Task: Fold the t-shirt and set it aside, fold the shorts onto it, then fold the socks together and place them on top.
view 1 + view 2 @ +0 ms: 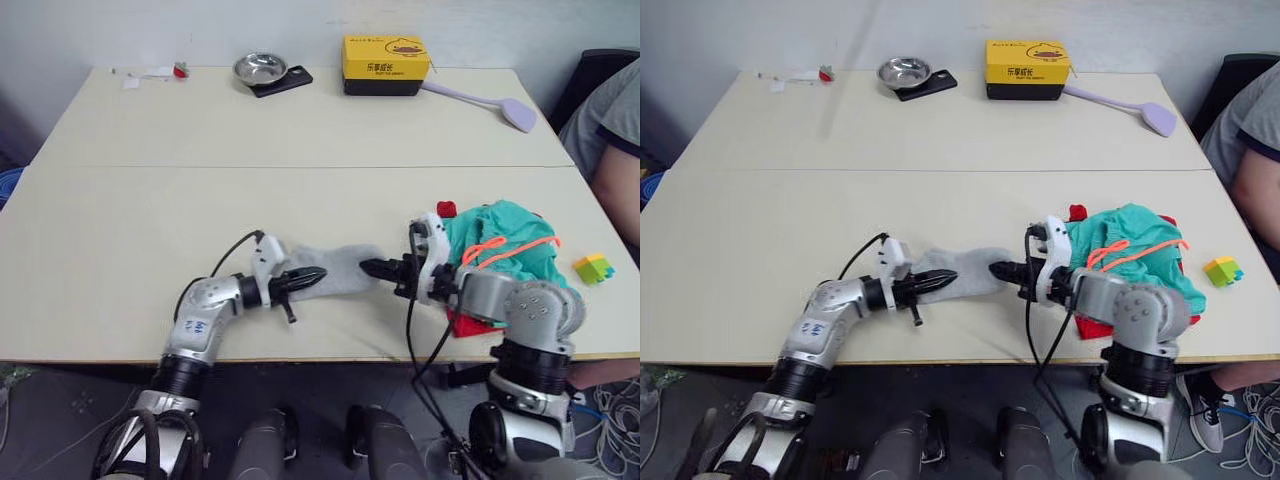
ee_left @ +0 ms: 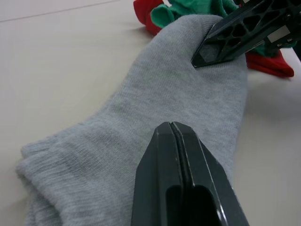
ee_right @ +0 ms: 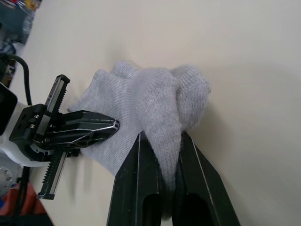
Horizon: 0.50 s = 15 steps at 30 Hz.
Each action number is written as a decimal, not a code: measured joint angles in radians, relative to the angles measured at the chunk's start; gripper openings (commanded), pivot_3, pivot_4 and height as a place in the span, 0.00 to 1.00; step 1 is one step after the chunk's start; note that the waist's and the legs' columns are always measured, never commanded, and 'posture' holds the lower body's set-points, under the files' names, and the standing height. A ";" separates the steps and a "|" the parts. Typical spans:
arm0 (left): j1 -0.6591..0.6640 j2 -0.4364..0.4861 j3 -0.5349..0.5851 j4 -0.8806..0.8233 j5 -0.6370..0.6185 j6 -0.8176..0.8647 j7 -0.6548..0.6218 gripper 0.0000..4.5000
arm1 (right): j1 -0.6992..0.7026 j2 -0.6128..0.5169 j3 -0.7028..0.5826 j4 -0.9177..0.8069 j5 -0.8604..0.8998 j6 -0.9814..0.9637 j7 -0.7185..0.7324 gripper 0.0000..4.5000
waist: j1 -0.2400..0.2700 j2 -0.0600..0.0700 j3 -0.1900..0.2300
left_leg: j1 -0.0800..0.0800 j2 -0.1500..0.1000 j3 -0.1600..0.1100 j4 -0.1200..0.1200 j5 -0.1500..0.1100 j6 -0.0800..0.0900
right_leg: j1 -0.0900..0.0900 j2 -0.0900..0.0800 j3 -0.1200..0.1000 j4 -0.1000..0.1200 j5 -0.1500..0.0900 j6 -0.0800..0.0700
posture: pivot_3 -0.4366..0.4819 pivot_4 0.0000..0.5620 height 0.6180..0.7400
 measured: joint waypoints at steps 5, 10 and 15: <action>-0.034 -0.061 -0.020 0.077 0.034 -0.072 0.033 0.00 | -0.075 -0.041 0.007 0.005 0.002 0.063 0.015 0.00 | 0.001 0.000 0.000 | 0.000 0.000 0.000 0.000 0.002 0.005 | 0.000 0.000 -0.001 0.000 0.000 0.000 | 0.48 0.27 1.00; -0.035 -0.086 -0.015 0.098 0.039 -0.095 0.088 0.00 | -0.148 -0.022 0.073 0.045 0.041 0.066 -0.040 0.00 | 0.001 0.000 0.000 | 0.000 0.000 -0.001 0.000 0.002 0.006 | 0.001 0.000 -0.001 0.001 0.000 0.001 | 0.48 0.27 1.00; -0.034 -0.082 -0.015 0.096 0.041 -0.084 0.106 0.00 | -0.164 0.087 0.079 0.082 0.071 0.066 -0.137 0.00 | 0.001 0.000 0.000 | 0.001 0.000 -0.001 0.000 0.002 0.006 | 0.001 0.000 -0.001 0.001 0.000 0.001 | 0.48 0.27 1.00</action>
